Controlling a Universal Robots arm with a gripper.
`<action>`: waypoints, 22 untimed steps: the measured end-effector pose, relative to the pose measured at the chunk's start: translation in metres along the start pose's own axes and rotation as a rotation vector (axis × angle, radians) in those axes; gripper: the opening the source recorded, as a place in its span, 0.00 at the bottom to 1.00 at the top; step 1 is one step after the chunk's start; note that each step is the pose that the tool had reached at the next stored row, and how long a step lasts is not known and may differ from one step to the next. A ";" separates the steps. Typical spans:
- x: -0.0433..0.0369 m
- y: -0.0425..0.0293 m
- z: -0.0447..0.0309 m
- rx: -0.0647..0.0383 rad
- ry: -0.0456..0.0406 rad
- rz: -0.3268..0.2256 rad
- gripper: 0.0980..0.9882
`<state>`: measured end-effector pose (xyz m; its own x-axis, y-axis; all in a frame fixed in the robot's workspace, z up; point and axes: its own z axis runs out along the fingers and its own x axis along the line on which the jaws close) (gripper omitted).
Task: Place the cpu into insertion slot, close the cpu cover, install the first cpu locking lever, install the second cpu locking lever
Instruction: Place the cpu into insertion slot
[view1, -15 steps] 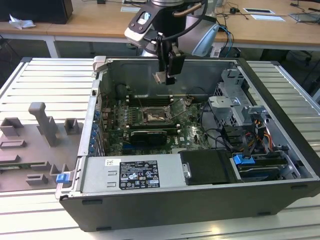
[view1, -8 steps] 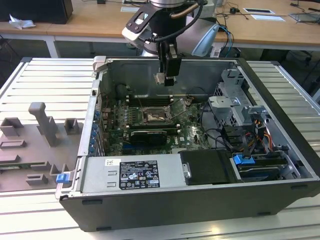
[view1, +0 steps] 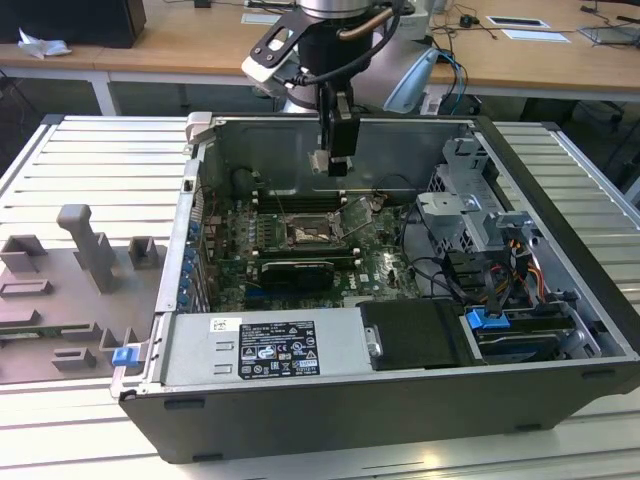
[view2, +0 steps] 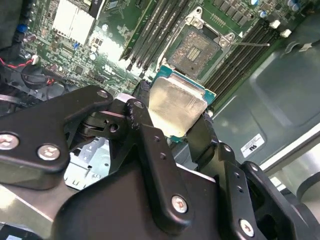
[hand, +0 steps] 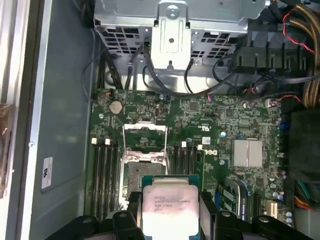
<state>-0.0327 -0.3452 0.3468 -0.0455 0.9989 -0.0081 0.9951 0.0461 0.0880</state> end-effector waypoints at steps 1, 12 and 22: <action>0.0003 -0.0007 0.0017 0.000 -0.0010 0.000 0.50; 0.0038 -0.0053 0.0313 0.000 -0.0012 0.000 0.50; 0.0041 -0.0077 0.0580 0.000 -0.0005 -0.003 0.50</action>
<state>-0.0354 -0.3417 0.2884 -0.0483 0.9988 -0.0089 0.9949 0.0489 0.0879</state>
